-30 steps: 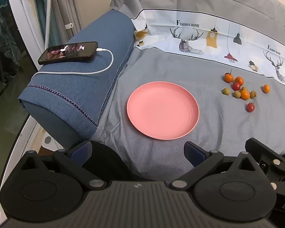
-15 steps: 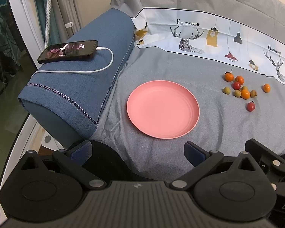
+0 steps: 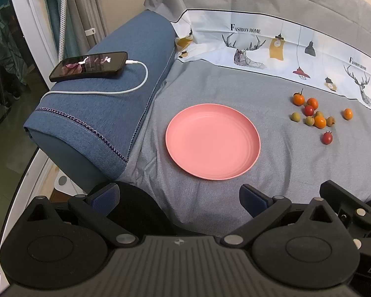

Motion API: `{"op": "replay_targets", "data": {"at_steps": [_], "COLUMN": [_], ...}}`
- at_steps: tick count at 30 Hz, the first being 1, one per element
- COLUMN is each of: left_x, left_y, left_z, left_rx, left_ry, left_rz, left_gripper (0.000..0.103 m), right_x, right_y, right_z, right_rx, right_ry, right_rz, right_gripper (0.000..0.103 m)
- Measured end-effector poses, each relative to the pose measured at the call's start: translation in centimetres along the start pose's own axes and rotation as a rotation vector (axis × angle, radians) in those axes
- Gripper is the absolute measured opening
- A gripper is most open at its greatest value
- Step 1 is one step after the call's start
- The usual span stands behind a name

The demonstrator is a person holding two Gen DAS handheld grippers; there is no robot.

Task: Organize fruits

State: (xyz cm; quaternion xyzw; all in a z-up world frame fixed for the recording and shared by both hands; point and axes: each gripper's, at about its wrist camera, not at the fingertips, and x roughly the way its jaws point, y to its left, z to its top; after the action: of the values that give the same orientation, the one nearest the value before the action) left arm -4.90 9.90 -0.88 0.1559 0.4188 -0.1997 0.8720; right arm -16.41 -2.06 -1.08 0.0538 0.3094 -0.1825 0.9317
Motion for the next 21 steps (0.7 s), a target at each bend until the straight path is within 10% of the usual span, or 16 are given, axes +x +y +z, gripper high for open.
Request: {"op": "replay_targets", "data": {"at_steps": [21], "left_x": [0.7], "left_y": [-1.4], "left_z": [0.5], "left_rx": [0.053], "left_ry": [0.031], "left_rz": [0.029], "left_gripper": [0.103], "right_x": [0.6], "right_y": [-1.8], "right_z": [-0.9], "right_rx": [0.091], "right_ry": [-0.077], "right_rz": [-0.006], "right_gripper": [0.103]}}
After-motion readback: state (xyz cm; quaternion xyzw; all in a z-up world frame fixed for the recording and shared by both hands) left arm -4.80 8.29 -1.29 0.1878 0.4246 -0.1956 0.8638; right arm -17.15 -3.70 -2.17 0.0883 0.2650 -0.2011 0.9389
